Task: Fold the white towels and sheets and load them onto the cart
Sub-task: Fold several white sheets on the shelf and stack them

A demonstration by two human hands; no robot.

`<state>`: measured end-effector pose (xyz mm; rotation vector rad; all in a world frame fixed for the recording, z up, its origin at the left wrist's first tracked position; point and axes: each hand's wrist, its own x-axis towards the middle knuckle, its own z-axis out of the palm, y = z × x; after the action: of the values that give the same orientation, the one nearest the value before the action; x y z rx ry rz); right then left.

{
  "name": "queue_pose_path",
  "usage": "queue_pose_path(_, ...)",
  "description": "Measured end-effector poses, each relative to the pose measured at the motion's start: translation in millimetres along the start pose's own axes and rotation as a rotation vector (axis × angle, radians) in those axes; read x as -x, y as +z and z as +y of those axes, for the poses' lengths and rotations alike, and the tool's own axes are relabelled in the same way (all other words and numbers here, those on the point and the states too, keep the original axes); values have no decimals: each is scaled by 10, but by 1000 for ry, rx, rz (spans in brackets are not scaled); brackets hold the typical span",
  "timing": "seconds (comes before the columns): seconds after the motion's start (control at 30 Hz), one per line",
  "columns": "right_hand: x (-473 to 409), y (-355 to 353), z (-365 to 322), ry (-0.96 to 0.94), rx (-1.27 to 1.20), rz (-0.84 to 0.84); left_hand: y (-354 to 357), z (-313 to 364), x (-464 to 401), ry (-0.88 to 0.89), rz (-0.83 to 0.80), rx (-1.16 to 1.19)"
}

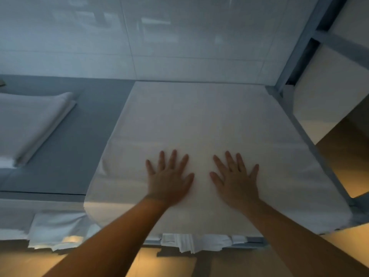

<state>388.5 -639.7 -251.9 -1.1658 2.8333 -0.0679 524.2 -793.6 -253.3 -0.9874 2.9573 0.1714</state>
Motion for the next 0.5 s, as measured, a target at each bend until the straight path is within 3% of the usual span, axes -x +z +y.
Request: queue_pose_path(0.5, -524, -4, 30, 35, -10, 8, 43, -9, -522, -56, 14, -10)
